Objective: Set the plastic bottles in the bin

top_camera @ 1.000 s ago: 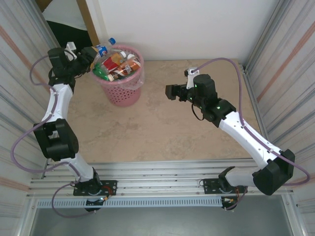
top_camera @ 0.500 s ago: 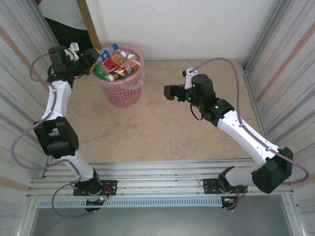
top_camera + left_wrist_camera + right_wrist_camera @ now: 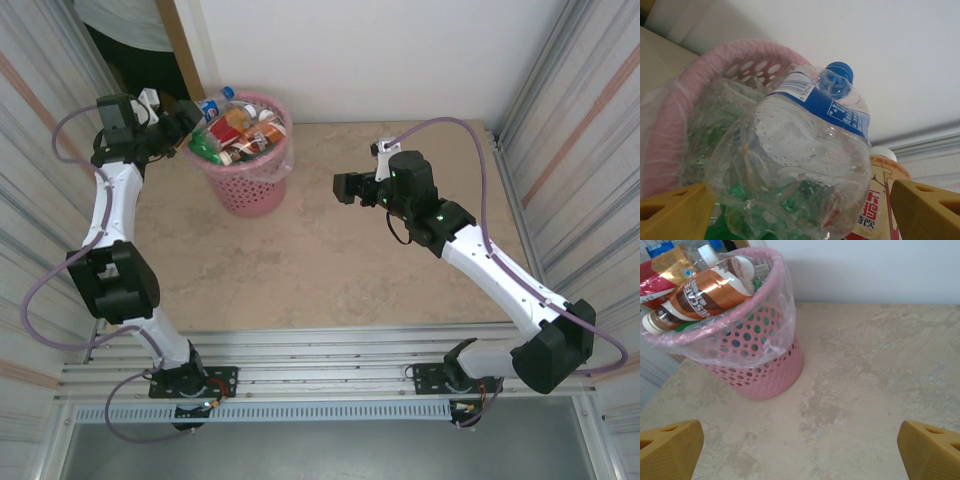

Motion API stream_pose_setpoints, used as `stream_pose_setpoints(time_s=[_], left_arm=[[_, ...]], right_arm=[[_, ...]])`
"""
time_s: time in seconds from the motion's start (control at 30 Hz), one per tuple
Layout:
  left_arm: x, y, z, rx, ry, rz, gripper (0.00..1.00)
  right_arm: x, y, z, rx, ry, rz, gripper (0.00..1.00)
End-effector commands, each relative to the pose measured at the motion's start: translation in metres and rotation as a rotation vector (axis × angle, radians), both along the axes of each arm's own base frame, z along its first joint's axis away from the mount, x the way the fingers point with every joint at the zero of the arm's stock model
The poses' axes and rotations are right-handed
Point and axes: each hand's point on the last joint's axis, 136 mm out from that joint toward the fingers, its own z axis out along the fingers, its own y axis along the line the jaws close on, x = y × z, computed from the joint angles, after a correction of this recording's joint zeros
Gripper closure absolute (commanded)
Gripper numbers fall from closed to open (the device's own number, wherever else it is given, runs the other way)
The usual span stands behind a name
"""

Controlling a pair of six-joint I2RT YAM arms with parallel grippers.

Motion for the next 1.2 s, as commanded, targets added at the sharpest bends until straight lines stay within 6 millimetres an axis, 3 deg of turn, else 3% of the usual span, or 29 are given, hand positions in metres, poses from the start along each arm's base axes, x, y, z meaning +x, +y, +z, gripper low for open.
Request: stream_pose_setpoints(time_s=[0.0,0.23,0.37,0.57,0.7,0.9,1.07,1.17], left_arm=[[-0.015,0.004,0.012,0.053,-0.016,0.017,0.08],[-0.028,0.005,0.014,0.072,-0.022,0.038,0.07],[-0.042,0.003,0.028,0.084,-0.059,0.040,0.03],[-0.074,-0.003,0.057,0.114,-0.134,0.042,0.01],[-0.107,-0.002,0.062,0.150,-0.170,0.086,0.01],[-0.165,0.014,0.036,0.234,-0.220,0.248,0.01],[-0.211,0.030,-0.006,0.355,-0.286,0.403,0.01],[-0.225,0.032,-0.033,0.461,-0.331,0.446,0.01]], right_arm=[[0.000,0.003,0.022,0.020,-0.049,0.005,0.02],[-0.001,0.004,0.022,0.019,-0.050,0.007,0.02],[-0.003,-0.001,0.023,0.011,-0.057,-0.007,0.02],[-0.008,-0.016,0.026,-0.024,-0.073,-0.054,0.02],[-0.015,-0.038,0.029,-0.061,-0.092,-0.123,0.02],[-0.034,-0.084,0.024,-0.152,-0.114,-0.237,0.02],[-0.054,-0.126,0.017,-0.177,-0.142,-0.353,0.02],[-0.061,-0.147,0.011,-0.175,-0.143,-0.401,0.02]])
